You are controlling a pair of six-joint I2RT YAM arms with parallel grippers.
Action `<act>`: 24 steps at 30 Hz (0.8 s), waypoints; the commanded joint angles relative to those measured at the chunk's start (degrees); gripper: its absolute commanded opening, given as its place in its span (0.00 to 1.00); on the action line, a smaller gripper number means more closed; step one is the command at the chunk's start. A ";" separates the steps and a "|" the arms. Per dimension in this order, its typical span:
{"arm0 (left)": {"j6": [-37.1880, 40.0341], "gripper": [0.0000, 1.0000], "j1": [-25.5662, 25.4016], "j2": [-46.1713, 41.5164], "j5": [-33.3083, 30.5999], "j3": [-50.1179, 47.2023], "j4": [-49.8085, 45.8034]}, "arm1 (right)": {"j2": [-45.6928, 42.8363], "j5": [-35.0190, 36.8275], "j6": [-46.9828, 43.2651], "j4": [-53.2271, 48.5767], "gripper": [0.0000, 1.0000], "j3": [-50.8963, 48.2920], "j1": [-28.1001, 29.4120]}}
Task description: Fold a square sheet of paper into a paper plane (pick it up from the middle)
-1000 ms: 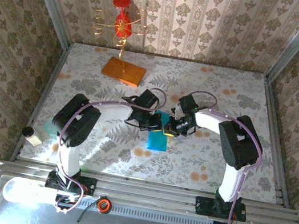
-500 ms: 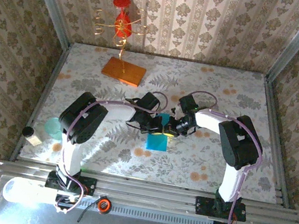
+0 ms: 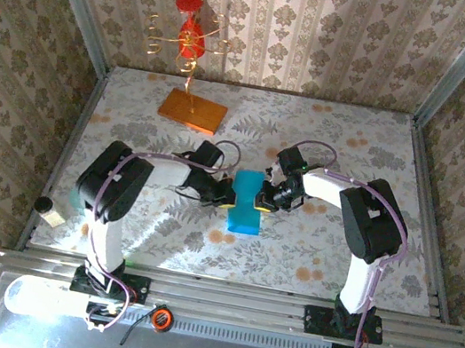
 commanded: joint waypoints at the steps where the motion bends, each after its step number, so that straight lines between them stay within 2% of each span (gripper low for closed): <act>1: 2.11 0.00 4.16 -2.99 -1.98 -4.78 -2.59 | 7.78 16.86 0.06 -10.50 0.00 -4.66 -0.02; 4: 1.11 0.00 4.74 -6.37 -1.18 -5.81 -0.38 | 7.82 16.84 -0.02 -10.51 0.00 -4.51 -0.03; 8: -1.39 0.00 1.98 -8.24 -0.13 -3.33 3.33 | 7.89 16.79 0.18 -10.42 0.00 -4.53 -0.05; 16: -7.06 0.00 -3.54 3.05 2.96 4.30 10.14 | 8.06 16.83 0.57 -10.07 0.00 -4.78 -0.06; 24: -7.36 0.00 -0.37 6.23 3.42 1.32 12.58 | 8.23 17.59 0.58 -10.18 0.00 -4.97 -0.10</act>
